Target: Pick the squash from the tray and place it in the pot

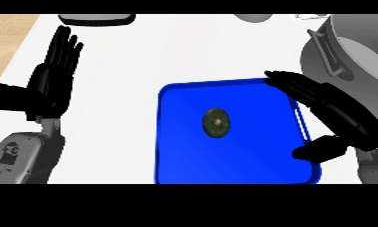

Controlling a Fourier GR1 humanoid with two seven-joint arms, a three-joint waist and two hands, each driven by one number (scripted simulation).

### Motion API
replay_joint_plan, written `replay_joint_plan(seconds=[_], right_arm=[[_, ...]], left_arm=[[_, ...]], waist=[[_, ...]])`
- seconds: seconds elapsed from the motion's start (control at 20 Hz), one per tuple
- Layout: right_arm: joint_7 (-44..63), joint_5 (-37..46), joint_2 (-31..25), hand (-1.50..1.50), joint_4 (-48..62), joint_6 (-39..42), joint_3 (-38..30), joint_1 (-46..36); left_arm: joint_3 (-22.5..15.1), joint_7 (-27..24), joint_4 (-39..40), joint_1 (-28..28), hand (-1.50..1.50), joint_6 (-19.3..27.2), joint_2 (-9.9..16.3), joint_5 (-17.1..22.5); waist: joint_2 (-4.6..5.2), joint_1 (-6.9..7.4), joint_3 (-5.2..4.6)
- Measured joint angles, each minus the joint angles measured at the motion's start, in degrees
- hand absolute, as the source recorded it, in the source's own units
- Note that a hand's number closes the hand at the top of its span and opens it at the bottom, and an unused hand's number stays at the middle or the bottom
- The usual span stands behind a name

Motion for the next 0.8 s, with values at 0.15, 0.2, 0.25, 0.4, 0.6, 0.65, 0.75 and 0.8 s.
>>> replay_joint_plan(seconds=[0.15, 0.2, 0.25, 0.4, 0.6, 0.65, 0.75, 0.8], right_arm=[[7.9, 3.0, 2.9, -1.5, -2.3, 2.4, 3.7, -2.0], [9.4, 3.9, 3.8, -1.5, -2.4, 3.0, 4.6, -2.1], [11.2, 4.9, 5.1, -1.5, -2.0, 3.4, 6.0, -2.7], [15.5, 6.8, 7.5, -1.5, -2.1, 5.7, 7.4, -3.3], [17.8, 9.6, 11.2, -1.5, 0.9, 7.0, 8.7, -3.9], [17.3, 10.7, 11.6, -1.5, 1.7, 6.6, 9.4, -3.2], [17.5, 12.4, 13.3, -1.5, 3.0, 6.7, 10.3, -2.8], [16.5, 13.5, 13.7, -1.5, 4.0, 6.0, 10.6, -2.2]], left_arm=[[0.4, 0.6, -0.8, 0.4, 0.0, -0.1, 0.0, -0.4], [0.6, 0.3, -0.3, 0.3, 0.0, -0.4, -0.3, -0.5], [0.4, -0.2, 0.3, 0.2, 0.0, -0.4, -0.9, -0.9], [1.1, 1.0, -0.9, 0.3, 0.0, -0.7, -0.8, -1.3], [2.1, 0.5, 0.2, -0.3, 0.0, -1.6, -1.7, -2.1], [2.5, 0.1, 1.4, -0.9, 0.0, -2.1, -1.8, -2.1], [2.8, 0.7, 1.1, -0.8, 0.0, -2.5, -2.1, -2.6], [2.7, 1.2, 0.3, -0.8, 0.0, -2.0, -2.5, -3.1]], waist=[[0.02, 0.1, 0.01], [0.04, 0.06, 0.01], [0.07, 0.06, 0.01], [0.08, 0.06, 0.03], [0.12, 0.03, 0.05], [0.13, -0.04, 0.04], [0.13, -0.03, 0.05], [0.13, -0.02, 0.05]])
